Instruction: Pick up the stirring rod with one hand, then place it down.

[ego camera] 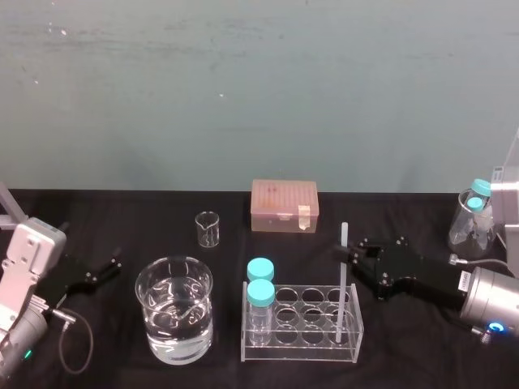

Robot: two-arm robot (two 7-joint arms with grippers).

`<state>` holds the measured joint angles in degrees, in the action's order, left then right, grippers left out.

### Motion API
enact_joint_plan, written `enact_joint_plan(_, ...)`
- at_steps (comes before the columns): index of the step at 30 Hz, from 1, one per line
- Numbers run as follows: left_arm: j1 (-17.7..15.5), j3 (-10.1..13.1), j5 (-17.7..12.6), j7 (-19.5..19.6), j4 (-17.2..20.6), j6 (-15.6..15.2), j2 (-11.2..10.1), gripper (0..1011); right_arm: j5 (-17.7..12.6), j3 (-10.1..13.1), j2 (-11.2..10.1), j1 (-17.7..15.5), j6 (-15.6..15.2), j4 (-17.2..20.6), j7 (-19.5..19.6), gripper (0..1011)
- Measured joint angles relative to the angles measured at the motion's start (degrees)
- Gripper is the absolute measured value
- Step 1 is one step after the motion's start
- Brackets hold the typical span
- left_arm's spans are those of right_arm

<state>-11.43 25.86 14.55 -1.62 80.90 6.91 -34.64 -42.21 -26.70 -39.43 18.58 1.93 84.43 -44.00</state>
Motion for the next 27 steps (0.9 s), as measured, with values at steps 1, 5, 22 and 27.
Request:
enact_joint_plan(1, 0.0, 0.0, 0.0, 0.0, 0.0, 0.0, 0.0, 1005, 0.1, -0.06, 0.08, 0.02, 0.07, -0.2, -0.06, 70)
enact_joint_plan(5, 0.0, 0.0, 0.0, 0.0, 0.0, 0.0, 0.0, 1005, 0.49, -0.19, 0.49, 0.09, 0.31, -1.2, -0.17, 70)
enact_joint_plan(22, 0.0, 0.0, 0.0, 0.0, 0.0, 0.0, 0.0, 1005, 0.79, 0.19, 1.21, -0.37, -0.48, -1.63, 0.7, 70)
enact_joint_plan(27, 0.0, 0.0, 0.0, 0.0, 0.0, 0.0, 0.0, 1005, 0.91, 0.17, 1.3, -0.55, -0.91, -1.47, 1.07, 70)
